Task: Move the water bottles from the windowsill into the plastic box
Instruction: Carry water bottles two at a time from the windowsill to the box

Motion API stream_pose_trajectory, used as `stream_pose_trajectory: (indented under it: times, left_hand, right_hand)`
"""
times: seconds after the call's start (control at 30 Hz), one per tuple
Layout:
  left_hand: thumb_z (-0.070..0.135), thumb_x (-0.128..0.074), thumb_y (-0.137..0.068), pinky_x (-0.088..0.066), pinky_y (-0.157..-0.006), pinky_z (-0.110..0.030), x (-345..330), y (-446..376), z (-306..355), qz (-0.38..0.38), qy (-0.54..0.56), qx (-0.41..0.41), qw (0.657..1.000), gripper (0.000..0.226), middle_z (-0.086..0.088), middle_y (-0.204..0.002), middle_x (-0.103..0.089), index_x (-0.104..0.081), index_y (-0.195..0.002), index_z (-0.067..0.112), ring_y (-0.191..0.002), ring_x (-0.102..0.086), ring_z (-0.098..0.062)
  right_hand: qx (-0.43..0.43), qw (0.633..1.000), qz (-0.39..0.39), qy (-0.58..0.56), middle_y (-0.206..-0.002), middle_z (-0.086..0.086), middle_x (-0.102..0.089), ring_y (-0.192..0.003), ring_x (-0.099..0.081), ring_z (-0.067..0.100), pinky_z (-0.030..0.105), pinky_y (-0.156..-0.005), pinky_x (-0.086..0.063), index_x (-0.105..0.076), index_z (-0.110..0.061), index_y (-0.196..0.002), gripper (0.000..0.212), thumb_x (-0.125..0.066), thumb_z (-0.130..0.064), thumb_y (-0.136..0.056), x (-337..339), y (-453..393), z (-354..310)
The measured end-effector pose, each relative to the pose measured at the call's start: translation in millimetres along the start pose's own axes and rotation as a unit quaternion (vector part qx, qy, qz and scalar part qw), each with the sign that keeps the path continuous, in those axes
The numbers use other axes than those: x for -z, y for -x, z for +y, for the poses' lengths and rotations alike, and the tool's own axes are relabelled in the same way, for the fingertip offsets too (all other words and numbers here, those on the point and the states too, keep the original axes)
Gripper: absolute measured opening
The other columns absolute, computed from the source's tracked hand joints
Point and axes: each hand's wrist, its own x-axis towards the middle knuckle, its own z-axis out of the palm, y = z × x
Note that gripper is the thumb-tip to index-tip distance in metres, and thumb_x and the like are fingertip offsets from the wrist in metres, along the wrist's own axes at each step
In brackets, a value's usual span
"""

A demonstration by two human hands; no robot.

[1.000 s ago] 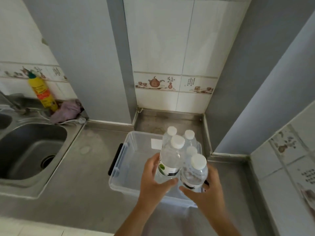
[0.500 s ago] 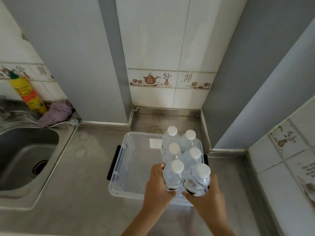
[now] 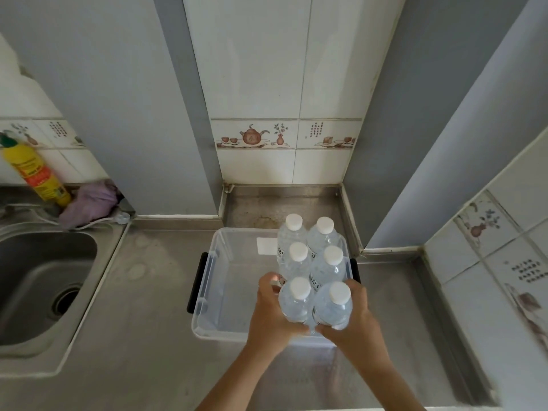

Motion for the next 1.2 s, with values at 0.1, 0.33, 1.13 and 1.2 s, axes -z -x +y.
stream_pose_trajectory:
  times: [0.1, 0.33, 1.13, 1.2]
  left_hand:
    - [0.034, -0.095, -0.035, -0.044, -0.085, -0.015, 11, -1, 1, -0.025, 0.053, 0.023, 0.998, 0.111, 0.017, -0.124, -0.047, -0.026, -0.121, 0.05, -0.112, -0.052, -0.002]
    - [0.054, -0.086, -0.054, -0.057, -0.089, -0.036, 20, 15, 13, 0.063, 0.013, -0.071, 0.995, 0.075, 0.027, -0.121, -0.058, -0.052, -0.121, 0.047, -0.113, -0.058, -0.001]
    - [0.041, -0.065, -0.089, -0.042, -0.096, -0.022, 46, 31, 39, 0.002, -0.183, -0.211, 0.96, 0.058, 0.006, -0.139, -0.049, -0.044, -0.14, 0.022, -0.128, -0.048, -0.013]
    - [0.044, -0.058, -0.09, -0.043, -0.106, -0.032, 51, 37, 46, 0.022, -0.241, -0.277, 0.93, 0.061, 0.0, -0.144, -0.05, -0.042, -0.143, 0.019, -0.133, -0.046, -0.018]
  right_hand:
    - [-0.004, 0.999, -0.036, -0.036, -0.108, -0.017, -0.053, -0.099, -0.055, 0.008, 0.015, -0.079, -0.041, -0.032, -0.035, -0.115, 0.095, -0.094, -0.032, -0.043, 7, 3, -1]
    - [0.074, 0.996, 0.037, -0.024, -0.113, -0.022, -0.056, -0.103, -0.054, -0.005, 0.01, -0.078, -0.041, -0.048, -0.047, -0.112, 0.072, -0.09, -0.036, -0.054, 18, 15, -15]
    - [0.032, 0.979, 0.135, 0.149, -0.123, -0.008, -0.06, -0.103, -0.062, 0.016, 0.028, -0.074, -0.053, -0.055, -0.028, -0.126, 0.048, -0.064, -0.047, -0.083, 37, 63, -42]
    - [0.048, 0.961, 0.185, 0.201, -0.125, -0.002, -0.061, -0.111, -0.06, 0.024, 0.038, -0.081, -0.054, -0.055, -0.024, -0.127, 0.05, -0.058, -0.051, -0.085, 41, 79, -46]
